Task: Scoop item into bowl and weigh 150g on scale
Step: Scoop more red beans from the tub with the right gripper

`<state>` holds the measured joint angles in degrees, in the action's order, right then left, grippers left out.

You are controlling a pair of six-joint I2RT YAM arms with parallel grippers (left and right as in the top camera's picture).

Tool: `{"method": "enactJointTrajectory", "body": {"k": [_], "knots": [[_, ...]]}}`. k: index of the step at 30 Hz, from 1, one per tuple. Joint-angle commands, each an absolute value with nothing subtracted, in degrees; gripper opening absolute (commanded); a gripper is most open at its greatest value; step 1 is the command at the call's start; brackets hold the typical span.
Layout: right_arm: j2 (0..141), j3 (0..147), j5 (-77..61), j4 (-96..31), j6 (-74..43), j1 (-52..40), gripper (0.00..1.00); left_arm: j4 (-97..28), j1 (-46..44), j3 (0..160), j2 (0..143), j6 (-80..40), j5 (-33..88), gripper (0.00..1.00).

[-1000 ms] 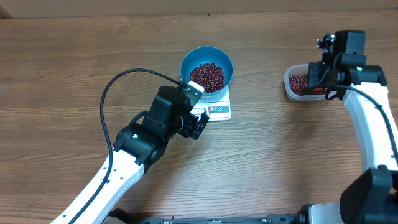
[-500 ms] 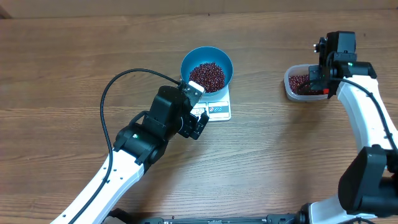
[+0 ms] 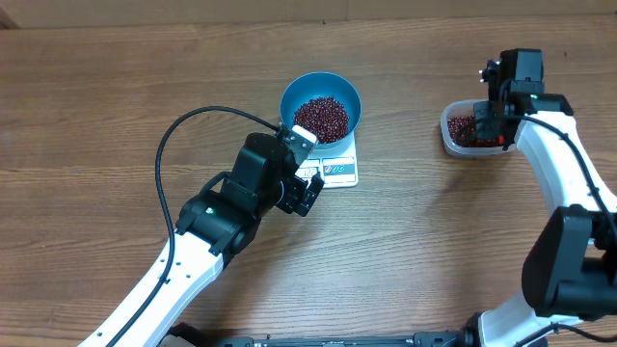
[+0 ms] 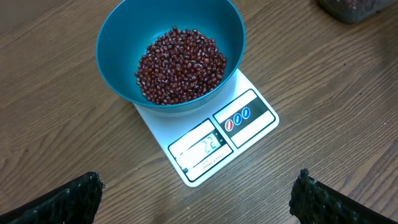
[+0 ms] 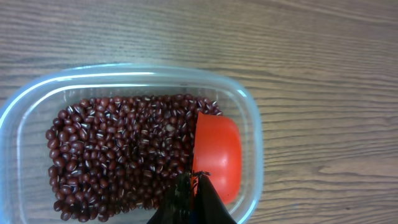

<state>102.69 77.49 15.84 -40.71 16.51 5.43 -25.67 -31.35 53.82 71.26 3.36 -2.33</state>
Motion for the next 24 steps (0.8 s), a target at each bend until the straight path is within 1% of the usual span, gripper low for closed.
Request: {"method": "enactJointTrajectory", "body": {"k": [1, 4, 11, 24], "knots": [[103.33, 77.21, 16.23, -40.8, 16.58, 5.45, 0.04, -25.45, -31.14, 55.48, 71.24, 4.1, -1.89, 0.99], [103.33, 77.21, 13.72, -41.01, 16.6, 5.45, 0.04, -25.45, -31.14, 55.48, 71.24, 4.1, -1.89, 1.0], [103.33, 77.21, 1.26, -42.22, 16.62, 5.45, 0.04, -25.45, -31.14, 55.48, 71.24, 4.1, -1.89, 1.0], [103.33, 77.21, -10.2, -44.47, 16.6, 5.69, 0.04, -25.47, -31.14, 55.48, 71.24, 4.1, -1.89, 0.99]]}}
